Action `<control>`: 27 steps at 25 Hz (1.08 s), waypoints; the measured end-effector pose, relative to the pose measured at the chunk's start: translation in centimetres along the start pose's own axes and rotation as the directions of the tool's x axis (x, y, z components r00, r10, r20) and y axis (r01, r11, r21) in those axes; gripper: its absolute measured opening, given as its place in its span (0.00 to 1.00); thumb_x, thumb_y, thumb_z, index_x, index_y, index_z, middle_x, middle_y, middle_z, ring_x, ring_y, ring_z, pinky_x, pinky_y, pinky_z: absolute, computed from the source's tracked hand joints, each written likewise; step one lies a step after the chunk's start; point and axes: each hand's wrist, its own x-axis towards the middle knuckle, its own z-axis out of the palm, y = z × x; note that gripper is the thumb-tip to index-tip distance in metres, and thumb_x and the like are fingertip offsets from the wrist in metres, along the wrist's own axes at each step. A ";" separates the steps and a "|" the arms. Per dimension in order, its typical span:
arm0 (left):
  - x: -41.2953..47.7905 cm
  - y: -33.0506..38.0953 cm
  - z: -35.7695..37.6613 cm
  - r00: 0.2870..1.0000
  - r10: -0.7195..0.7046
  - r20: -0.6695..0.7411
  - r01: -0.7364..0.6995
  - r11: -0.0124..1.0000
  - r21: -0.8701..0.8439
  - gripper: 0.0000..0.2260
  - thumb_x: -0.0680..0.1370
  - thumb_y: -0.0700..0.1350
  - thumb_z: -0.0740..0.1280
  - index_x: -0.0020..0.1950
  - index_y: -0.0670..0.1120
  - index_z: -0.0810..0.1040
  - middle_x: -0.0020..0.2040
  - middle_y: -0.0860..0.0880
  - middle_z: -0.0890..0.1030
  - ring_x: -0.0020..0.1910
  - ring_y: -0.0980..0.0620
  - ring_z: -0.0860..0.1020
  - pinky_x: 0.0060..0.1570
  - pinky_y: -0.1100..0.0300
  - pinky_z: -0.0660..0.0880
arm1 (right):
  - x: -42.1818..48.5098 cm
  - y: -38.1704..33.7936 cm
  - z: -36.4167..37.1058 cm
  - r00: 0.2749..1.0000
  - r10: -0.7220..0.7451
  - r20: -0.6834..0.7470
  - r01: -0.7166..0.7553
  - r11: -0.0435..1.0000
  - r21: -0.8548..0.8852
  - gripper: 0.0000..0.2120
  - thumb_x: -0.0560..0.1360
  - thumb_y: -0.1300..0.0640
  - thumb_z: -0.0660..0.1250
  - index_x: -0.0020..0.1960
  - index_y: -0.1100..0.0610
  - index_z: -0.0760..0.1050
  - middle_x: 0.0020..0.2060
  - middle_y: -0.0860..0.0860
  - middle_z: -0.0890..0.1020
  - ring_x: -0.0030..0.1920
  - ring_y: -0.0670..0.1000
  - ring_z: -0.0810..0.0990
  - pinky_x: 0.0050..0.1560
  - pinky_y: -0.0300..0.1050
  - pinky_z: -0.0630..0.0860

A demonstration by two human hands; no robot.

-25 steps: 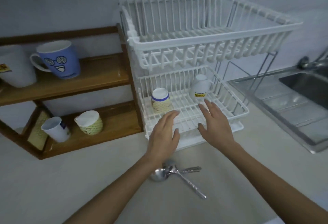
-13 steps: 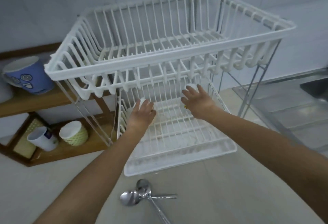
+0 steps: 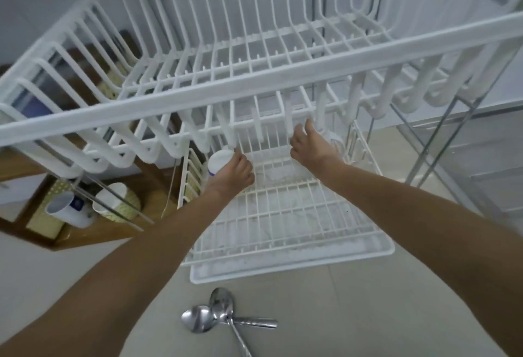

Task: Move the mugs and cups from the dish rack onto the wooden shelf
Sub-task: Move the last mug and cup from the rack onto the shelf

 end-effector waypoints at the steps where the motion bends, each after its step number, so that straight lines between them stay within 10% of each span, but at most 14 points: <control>1: 0.1 0.1 0.1 1.000 -0.009 -0.019 0.008 1.000 -0.023 0.31 0.73 0.40 0.70 0.72 0.40 0.58 0.68 0.37 0.67 0.67 0.37 0.67 0.69 0.41 0.61 | 0.0 0.0 -0.1 1.000 0.002 0.024 -0.001 0.999 -0.046 0.44 0.66 0.58 0.77 0.73 0.56 0.55 0.71 0.59 0.62 0.70 0.65 0.61 0.64 0.63 0.65; 7: -0.5 0.4 0.3 0.994 -0.113 -0.006 0.112 0.985 -0.131 0.29 0.73 0.42 0.69 0.69 0.41 0.59 0.67 0.37 0.68 0.66 0.38 0.68 0.68 0.41 0.60 | 0.2 0.1 -0.1 0.999 -0.021 0.034 0.024 0.996 -0.089 0.43 0.62 0.60 0.78 0.71 0.53 0.58 0.67 0.56 0.66 0.65 0.63 0.65 0.63 0.62 0.65; 12: -2.2 -0.5 -1.1 0.893 -0.395 -0.216 0.299 0.879 -0.373 0.22 0.62 0.40 0.75 0.54 0.49 0.79 0.47 0.46 0.82 0.46 0.47 0.80 0.56 0.51 0.77 | -0.8 1.2 -0.8 0.990 0.131 0.056 -0.142 0.933 0.330 0.30 0.73 0.53 0.68 0.71 0.49 0.60 0.67 0.56 0.67 0.65 0.65 0.65 0.65 0.66 0.62; 15: -4.1 -1.3 -3.1 0.692 -0.655 -0.305 0.352 0.674 -0.649 0.20 0.56 0.36 0.76 0.45 0.51 0.83 0.39 0.48 0.83 0.37 0.49 0.82 0.43 0.54 0.80 | -3.7 2.4 -2.3 0.967 0.206 0.149 -0.254 0.821 0.511 0.34 0.70 0.57 0.71 0.70 0.50 0.58 0.67 0.55 0.67 0.63 0.66 0.66 0.61 0.66 0.66; 18: -6.3 -1.4 -3.9 0.716 -0.698 0.029 0.320 0.290 -0.902 0.39 0.57 0.41 0.78 0.67 0.51 0.71 0.60 0.47 0.77 0.58 0.45 0.76 0.55 0.52 0.73 | -7.6 3.2 -4.0 0.953 0.244 0.177 -0.299 0.693 0.656 0.40 0.65 0.58 0.75 0.69 0.48 0.57 0.64 0.53 0.68 0.60 0.64 0.69 0.57 0.61 0.68; 22: -10.9 -0.9 -4.3 0.687 -0.695 0.213 0.193 -0.108 -0.975 0.44 0.60 0.53 0.78 0.71 0.53 0.59 0.68 0.49 0.69 0.65 0.46 0.69 0.51 0.51 0.74 | -12.3 3.7 -4.9 0.913 0.373 0.164 -0.316 0.395 0.863 0.42 0.58 0.51 0.76 0.67 0.47 0.59 0.59 0.51 0.72 0.53 0.62 0.75 0.49 0.54 0.72; 27: -18.3 1.9 -4.0 0.660 -0.692 0.294 -0.046 -0.428 -0.903 0.44 0.56 0.58 0.78 0.67 0.58 0.61 0.64 0.56 0.71 0.61 0.53 0.72 0.52 0.51 0.77 | -17.4 1.5 -7.3 0.837 0.475 0.271 -0.135 -0.300 0.944 0.45 0.50 0.45 0.78 0.62 0.42 0.62 0.51 0.41 0.75 0.51 0.51 0.78 0.47 0.51 0.76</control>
